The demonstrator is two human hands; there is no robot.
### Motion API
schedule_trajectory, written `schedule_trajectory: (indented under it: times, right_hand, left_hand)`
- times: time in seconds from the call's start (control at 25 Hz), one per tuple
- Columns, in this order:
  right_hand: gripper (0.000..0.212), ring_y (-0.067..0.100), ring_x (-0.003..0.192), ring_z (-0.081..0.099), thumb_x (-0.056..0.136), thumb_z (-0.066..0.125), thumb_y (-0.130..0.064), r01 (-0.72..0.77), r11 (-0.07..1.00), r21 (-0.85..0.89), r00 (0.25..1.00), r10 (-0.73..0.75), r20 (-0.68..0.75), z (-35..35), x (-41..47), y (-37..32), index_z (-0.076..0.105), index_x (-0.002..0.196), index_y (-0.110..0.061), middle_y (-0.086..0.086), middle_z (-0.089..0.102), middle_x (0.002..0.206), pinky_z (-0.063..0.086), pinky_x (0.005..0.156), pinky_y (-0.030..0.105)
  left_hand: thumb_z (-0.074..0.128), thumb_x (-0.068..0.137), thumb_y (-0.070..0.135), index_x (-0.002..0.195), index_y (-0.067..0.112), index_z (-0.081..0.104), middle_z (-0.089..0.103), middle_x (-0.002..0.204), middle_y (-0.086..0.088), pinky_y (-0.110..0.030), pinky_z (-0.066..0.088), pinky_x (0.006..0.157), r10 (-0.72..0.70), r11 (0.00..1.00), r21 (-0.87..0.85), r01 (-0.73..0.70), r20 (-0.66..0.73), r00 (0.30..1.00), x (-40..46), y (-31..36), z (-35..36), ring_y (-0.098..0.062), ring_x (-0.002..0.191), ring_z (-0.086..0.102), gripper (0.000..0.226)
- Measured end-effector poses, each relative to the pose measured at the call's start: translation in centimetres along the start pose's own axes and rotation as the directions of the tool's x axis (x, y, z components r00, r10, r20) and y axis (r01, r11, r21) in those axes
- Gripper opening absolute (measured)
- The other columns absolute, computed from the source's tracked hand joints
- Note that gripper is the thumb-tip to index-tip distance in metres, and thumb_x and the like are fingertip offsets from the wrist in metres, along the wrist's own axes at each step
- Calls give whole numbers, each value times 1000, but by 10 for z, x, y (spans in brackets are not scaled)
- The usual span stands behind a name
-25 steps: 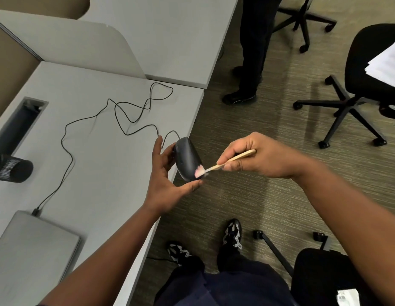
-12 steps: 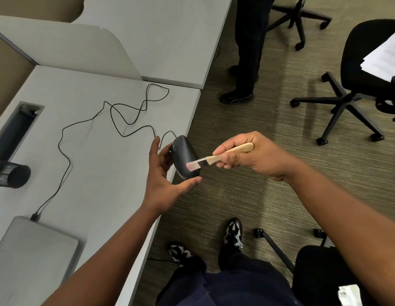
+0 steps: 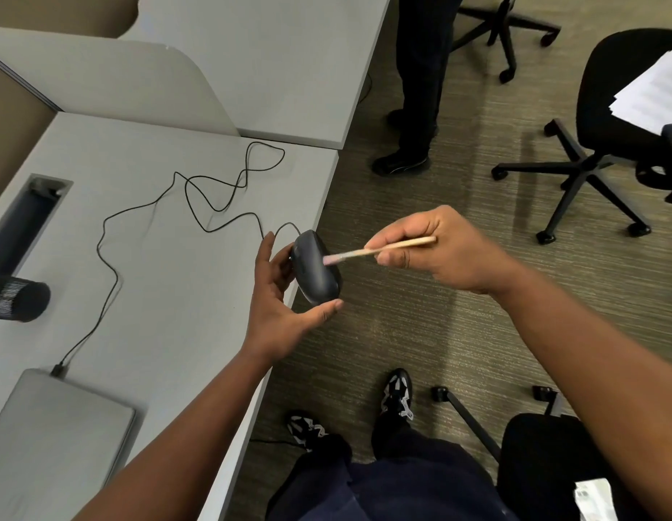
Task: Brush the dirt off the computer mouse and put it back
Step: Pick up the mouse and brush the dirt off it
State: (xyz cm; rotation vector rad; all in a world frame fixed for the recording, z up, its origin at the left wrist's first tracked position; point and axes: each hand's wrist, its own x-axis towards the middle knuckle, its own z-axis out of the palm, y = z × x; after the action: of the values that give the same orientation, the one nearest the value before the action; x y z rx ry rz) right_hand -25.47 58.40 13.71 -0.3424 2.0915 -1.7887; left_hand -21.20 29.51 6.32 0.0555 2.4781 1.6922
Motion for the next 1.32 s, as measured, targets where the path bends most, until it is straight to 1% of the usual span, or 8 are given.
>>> schedule_trajectory:
  times: [0.12,0.36,0.6,0.76,0.92,1.08,1.16,1.32]
  right_hand:
    - [23,32,109,73,87,82,-10,-18,998,-67,985,29,172,-1,-3,-1,82,109,-13,5,79,114,58,99,54]
    - [16,34,102,72,89,81,-15,-72,973,-219,965,124,233,-7,-4,-3,83,104,-21,9,79,105,57,94,55]
    - [28,20,85,77,85,78,-23,-95,958,272,994,79,69,3,1,-3,79,110,-9,18,81,100,62,72,24]
    - [29,25,89,76,84,78,-20,-154,974,168,974,121,191,8,0,4,79,109,-6,20,80,100,63,76,27]
    - [19,24,86,76,90,78,-16,-147,989,4,973,144,181,0,0,2,80,107,-9,16,81,94,63,79,32]
    - [25,22,87,76,86,77,-20,-107,980,167,987,85,133,-3,2,-2,79,107,-7,18,80,98,62,75,25]
    - [26,23,88,76,85,78,-19,-103,977,189,986,75,151,0,2,0,79,108,-7,20,80,100,62,76,25]
    - [17,30,90,76,90,79,-14,-120,992,-36,983,124,139,-8,1,10,81,107,-12,16,80,95,62,84,38]
  left_hand:
    - [100,56,50,164,51,17,46,155,22,-12,40,113,-18,1000,-21,17,-26,1000,1,1,-1,8,142,48,136]
    - [101,54,53,158,63,17,44,157,20,-13,38,116,-35,999,-8,34,-9,999,-4,0,-3,7,144,45,133]
    - [104,59,40,166,46,17,46,160,8,-13,40,114,-40,999,-6,40,-10,999,-3,-2,-5,4,144,47,137]
    - [101,55,51,165,47,18,45,162,7,-16,40,117,-40,999,-13,40,-23,999,-3,-1,-6,3,146,46,138]
    - [100,54,57,155,68,20,45,163,7,-18,40,118,-26,1000,12,26,-17,1000,-3,0,-5,2,146,46,129]
    - [98,52,70,154,68,22,46,163,6,-18,40,117,-23,1000,7,23,-22,999,-3,0,-5,-2,147,47,128]
    - [99,52,68,154,68,23,46,163,6,-18,40,117,-16,1000,8,17,-24,1000,-3,0,-5,-2,147,47,127]
    - [100,55,51,156,61,25,47,159,10,-18,40,117,-10,1000,10,10,-25,1000,-6,-2,-3,2,144,48,126]
